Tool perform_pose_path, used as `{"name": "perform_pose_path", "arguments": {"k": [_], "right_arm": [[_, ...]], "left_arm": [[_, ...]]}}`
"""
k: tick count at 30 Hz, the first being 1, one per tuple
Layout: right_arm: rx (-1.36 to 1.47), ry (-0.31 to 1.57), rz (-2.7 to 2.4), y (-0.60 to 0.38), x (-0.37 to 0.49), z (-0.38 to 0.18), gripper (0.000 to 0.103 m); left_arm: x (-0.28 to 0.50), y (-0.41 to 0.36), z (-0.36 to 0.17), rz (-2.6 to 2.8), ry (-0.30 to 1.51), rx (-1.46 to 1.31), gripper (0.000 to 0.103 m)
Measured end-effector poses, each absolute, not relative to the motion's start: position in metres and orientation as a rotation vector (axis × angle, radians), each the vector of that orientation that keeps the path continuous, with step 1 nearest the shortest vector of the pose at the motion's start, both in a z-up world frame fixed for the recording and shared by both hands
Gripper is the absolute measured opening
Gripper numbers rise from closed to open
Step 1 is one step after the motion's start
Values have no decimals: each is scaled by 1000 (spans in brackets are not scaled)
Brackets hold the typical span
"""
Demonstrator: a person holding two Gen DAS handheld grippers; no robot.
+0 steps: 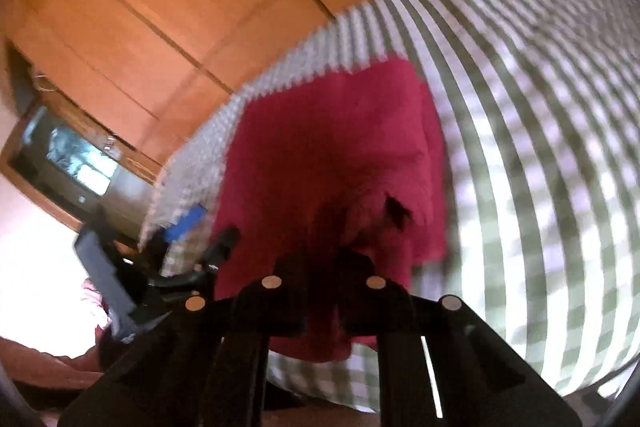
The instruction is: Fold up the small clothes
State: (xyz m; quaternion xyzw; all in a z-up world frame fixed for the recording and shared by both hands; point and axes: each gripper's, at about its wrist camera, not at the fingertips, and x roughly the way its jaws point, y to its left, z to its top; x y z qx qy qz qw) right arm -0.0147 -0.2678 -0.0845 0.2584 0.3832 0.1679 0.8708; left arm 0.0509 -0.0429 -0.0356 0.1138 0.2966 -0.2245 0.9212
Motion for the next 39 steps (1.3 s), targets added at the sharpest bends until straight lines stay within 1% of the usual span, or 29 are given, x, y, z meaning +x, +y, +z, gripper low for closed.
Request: {"name": "perform_pose_path", "arguments": {"k": [1, 4, 5, 6, 7, 8, 10, 11, 13, 14, 19, 22, 25, 28, 34, 39], "right_arm": [[547, 825, 332, -271, -11, -95, 23], [575, 808, 310, -272, -17, -97, 37], [560, 772, 282, -274, -21, -86, 41], [527, 729, 243, -277, -24, -75, 47], [491, 677, 202, -279, -28, -62, 56], [449, 607, 154, -279, -35, -46, 58], [394, 540, 121, -270, -36, -31, 58], [360, 527, 121, -262, -33, -22, 55], [305, 550, 168, -249, -24, -20, 31], [284, 574, 194, -239, -18, -22, 28], [183, 641, 147, -208, 22, -41, 27], [91, 707, 41, -215, 51, -72, 26], [115, 622, 68, -228, 51, -89, 26], [44, 567, 45, -220, 41, -92, 28], [100, 537, 58, -222, 34, -92, 29], [113, 527, 60, -223, 37, -90, 29]], "left_arm": [[52, -42, -37, -464, 620, 231, 93], [55, -33, -40, -483, 648, 169, 93], [57, -30, -40, -486, 653, 155, 93], [57, -28, -40, -488, 655, 146, 93], [57, -28, -40, -489, 656, 144, 93], [55, -30, -41, -485, 652, 148, 93], [52, -33, -39, -475, 638, 167, 93], [51, -34, -39, -472, 633, 175, 93], [49, -37, -39, -466, 625, 188, 93], [49, -36, -39, -466, 624, 189, 93], [50, -34, -39, -469, 629, 175, 93], [51, -34, -39, -482, 631, 178, 93], [52, -33, -31, -493, 639, 170, 93], [59, -29, -17, -493, 646, 116, 93], [98, -48, 5, -439, 704, 91, 93], [137, -84, 9, -353, 729, 193, 92]]}}
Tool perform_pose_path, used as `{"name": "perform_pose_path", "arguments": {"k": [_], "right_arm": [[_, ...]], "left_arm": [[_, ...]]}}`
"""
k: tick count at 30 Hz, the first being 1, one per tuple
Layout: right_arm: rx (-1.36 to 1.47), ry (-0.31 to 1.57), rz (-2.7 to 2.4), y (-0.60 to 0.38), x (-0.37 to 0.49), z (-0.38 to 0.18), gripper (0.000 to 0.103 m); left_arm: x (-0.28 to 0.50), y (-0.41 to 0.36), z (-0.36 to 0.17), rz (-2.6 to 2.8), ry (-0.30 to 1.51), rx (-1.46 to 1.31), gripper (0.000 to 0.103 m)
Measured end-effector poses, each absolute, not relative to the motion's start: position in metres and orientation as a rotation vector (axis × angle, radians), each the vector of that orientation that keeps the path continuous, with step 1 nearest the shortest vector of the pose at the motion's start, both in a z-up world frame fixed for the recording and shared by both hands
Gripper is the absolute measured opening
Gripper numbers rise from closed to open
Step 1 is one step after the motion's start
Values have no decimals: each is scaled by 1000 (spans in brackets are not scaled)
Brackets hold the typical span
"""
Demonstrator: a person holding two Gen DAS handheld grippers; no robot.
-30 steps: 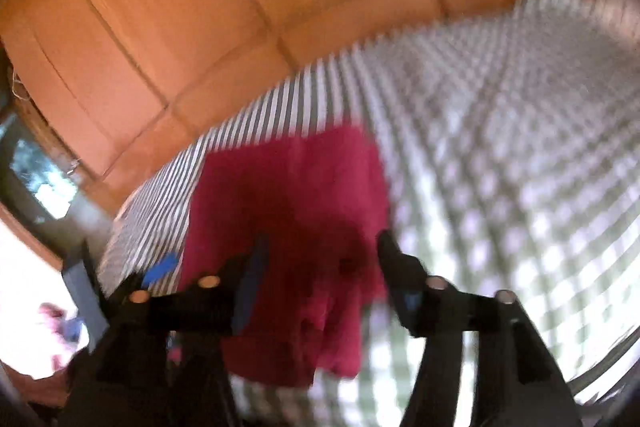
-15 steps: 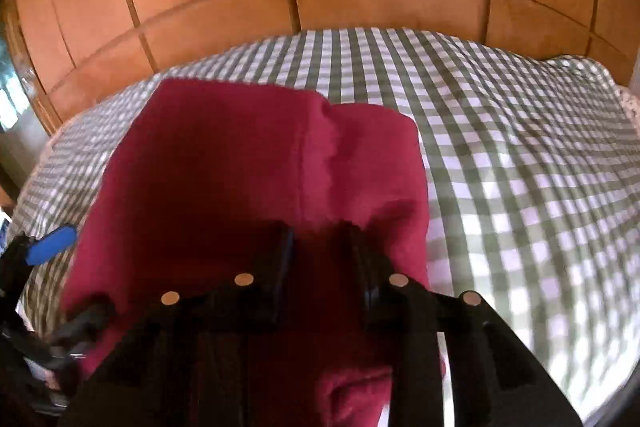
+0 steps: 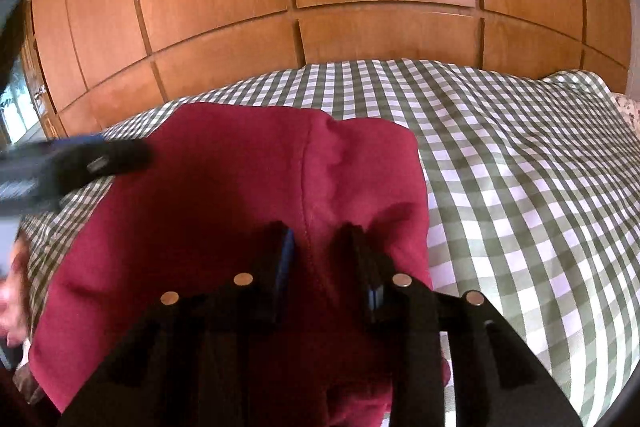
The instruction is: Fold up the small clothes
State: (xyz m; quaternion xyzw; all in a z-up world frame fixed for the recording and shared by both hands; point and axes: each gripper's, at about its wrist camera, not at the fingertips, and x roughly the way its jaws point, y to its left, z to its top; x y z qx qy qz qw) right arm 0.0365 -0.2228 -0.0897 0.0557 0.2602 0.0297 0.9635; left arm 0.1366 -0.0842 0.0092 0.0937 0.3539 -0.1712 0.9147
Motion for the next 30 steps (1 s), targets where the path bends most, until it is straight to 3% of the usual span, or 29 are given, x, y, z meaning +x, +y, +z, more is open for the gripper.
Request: {"name": "perform_pose_path", "arguments": {"k": [5, 8, 10, 30], "right_arm": [[117, 526, 65, -222, 37, -90, 29], [108, 525, 63, -219, 39, -91, 29], [105, 521, 57, -218, 40, -92, 29], [92, 522, 70, -213, 39, -90, 31]], "left_arm": [[185, -108, -29, -267, 844, 297, 88], [204, -100, -48, -271, 910, 239, 97], [208, -97, -49, -282, 930, 218, 98], [160, -81, -30, -236, 763, 271, 98]]}}
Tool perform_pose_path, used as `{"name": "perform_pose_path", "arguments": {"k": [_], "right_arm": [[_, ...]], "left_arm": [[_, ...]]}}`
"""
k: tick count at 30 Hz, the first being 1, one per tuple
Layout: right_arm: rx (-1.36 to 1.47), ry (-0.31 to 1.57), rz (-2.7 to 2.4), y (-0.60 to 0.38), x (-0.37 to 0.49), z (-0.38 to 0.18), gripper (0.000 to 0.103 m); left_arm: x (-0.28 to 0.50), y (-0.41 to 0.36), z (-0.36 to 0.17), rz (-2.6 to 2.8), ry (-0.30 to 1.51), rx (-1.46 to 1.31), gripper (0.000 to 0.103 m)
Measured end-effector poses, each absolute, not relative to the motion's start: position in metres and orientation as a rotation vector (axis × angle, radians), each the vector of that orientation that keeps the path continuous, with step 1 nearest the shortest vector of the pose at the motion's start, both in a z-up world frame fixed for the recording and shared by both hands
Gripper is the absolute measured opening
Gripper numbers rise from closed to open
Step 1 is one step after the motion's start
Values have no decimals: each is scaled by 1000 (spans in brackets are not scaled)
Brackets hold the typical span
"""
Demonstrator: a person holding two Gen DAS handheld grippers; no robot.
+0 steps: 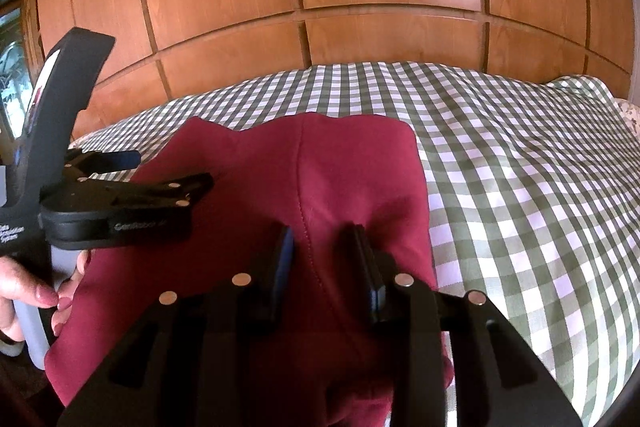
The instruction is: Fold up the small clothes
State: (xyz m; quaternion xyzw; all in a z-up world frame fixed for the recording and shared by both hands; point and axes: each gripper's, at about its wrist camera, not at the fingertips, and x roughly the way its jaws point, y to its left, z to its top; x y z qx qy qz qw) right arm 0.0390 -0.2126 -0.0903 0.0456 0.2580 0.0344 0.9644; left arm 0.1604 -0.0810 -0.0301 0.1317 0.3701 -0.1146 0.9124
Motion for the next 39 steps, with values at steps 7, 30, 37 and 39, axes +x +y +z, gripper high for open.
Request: {"name": "perform_pose_path", "arguments": {"k": [7, 30, 37, 39], "right_arm": [[76, 544, 90, -208, 33, -85, 48], [405, 750, 182, -264, -6, -97, 87], [559, 782, 301, -268, -1, -106, 87], [576, 768, 328, -271, 3, -108, 84]], "left_arm": [[144, -71, -27, -257, 774, 203, 98], [79, 17, -52, -628, 946, -282, 99], [78, 4, -58, -749, 981, -335, 99], [76, -6, -58, -780, 985, -296, 99]]}}
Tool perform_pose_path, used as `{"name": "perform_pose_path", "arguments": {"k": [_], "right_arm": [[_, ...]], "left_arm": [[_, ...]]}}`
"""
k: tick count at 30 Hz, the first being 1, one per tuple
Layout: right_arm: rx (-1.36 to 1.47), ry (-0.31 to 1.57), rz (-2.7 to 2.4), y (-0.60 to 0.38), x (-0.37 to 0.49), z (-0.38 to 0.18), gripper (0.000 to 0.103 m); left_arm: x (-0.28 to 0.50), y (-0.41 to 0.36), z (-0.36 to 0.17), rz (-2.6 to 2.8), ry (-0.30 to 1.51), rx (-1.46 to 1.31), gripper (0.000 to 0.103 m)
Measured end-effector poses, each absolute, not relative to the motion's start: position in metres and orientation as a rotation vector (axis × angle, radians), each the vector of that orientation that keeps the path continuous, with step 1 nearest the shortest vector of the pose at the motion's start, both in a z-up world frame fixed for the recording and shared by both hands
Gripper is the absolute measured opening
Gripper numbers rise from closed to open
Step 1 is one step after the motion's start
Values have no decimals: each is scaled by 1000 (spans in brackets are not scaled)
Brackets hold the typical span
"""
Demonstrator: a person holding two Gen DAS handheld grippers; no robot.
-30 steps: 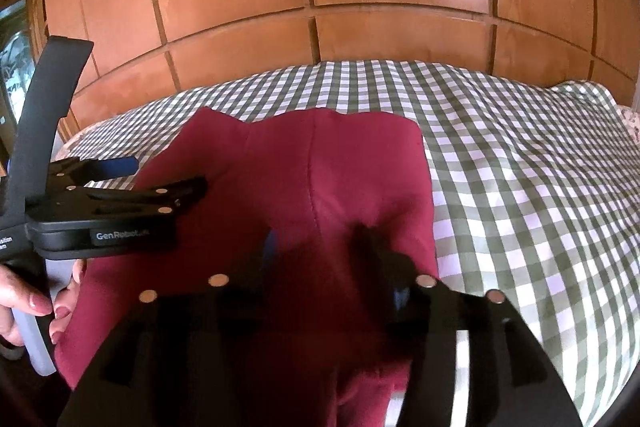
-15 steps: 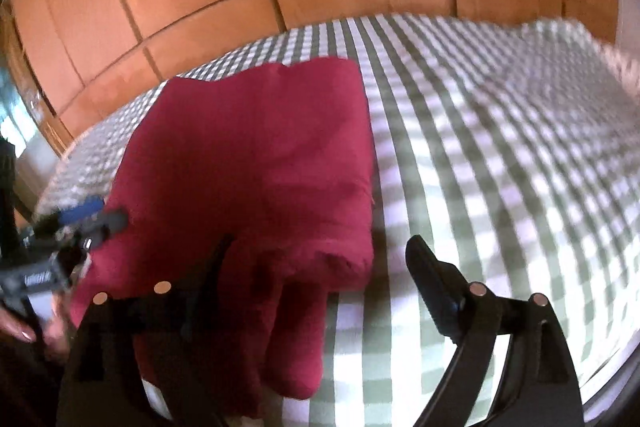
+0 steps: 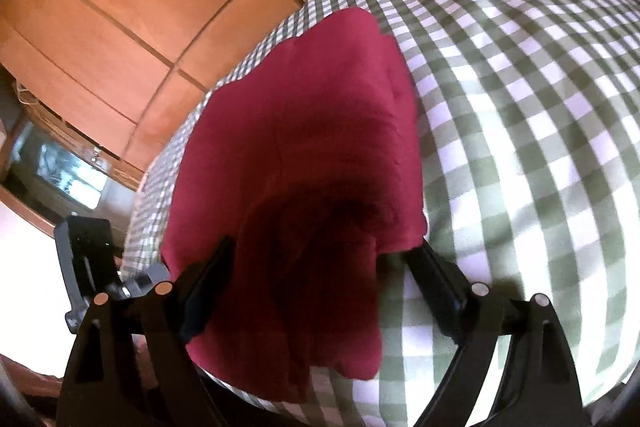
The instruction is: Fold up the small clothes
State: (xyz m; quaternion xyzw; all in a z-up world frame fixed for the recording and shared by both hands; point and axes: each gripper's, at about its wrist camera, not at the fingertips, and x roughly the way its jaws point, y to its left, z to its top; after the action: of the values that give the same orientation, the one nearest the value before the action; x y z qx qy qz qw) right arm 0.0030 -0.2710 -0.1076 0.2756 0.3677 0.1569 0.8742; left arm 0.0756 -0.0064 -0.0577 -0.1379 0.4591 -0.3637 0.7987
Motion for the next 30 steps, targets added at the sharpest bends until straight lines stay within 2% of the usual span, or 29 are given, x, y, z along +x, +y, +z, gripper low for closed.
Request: {"name": "perform_pose_path", "arguments": {"k": [3, 5, 7, 10, 12, 22, 30], "right_arm": [[597, 767, 340, -277, 17, -111, 74], [605, 768, 354, -276, 22, -110, 60], [593, 763, 379, -271, 28, -106, 51], [539, 726, 394, -261, 28, -95, 47], [533, 685, 414, -256, 27, -87, 47], [356, 521, 457, -208, 54, -47, 45], [300, 427, 483, -179, 128, -31, 45]], "left_arm": [[76, -22, -56, -794, 988, -241, 99], [76, -29, -55, -770, 983, -200, 90], [72, -31, -48, -747, 945, -170, 75], [68, -32, -36, -729, 889, -125, 65], [68, -32, -26, -712, 841, -90, 62], [88, -12, 4, -599, 659, 22, 60], [144, 4, 15, -457, 499, 133, 60]]}}
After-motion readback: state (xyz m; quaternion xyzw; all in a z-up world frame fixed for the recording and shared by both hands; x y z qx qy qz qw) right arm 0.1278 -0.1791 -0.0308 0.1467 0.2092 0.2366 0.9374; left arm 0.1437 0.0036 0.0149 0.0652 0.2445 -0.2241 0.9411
